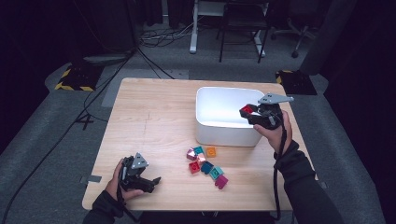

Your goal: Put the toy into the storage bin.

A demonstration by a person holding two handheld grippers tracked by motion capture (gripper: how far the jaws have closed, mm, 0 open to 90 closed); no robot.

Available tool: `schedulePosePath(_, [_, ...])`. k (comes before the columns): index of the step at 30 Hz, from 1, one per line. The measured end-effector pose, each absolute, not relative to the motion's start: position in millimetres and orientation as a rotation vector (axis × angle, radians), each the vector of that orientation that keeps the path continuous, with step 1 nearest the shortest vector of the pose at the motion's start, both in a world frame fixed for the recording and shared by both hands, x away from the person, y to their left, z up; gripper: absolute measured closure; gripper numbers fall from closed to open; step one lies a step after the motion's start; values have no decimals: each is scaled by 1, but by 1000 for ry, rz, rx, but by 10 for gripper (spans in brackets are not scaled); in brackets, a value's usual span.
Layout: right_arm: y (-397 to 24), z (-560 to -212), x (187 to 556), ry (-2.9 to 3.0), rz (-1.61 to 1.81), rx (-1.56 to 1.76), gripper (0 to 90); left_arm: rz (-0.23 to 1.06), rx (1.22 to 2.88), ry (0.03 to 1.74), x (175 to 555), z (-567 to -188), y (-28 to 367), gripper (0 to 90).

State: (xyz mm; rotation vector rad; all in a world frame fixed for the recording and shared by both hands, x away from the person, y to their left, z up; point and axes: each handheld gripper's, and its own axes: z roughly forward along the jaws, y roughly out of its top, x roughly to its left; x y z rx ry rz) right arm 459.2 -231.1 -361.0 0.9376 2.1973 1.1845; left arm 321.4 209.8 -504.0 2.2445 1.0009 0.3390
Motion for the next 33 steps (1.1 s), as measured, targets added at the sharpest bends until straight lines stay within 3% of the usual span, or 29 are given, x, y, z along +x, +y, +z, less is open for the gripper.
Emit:
schedulePosePath(17, [-240, -343, 425, 2160, 1252, 864, 422, 359, 2243, 1002, 321, -504, 210, 5])
schedulePosePath(20, [-244, -341, 413, 2154, 1267, 838, 418, 360, 2243, 1002, 321, -504, 210, 5])
schedulePosePath(23, [-247, -342, 402, 2167, 1292, 811, 473, 350, 2243, 1004, 321, -504, 210, 5])
schedulePosePath(29, [-249, -351, 381, 2190, 1298, 761, 424, 353, 2243, 1001, 321, -504, 210, 5])
schedulePosePath(33, [-248, -363, 366, 2221, 1302, 713, 450, 354, 2244, 1004, 321, -504, 210, 5])
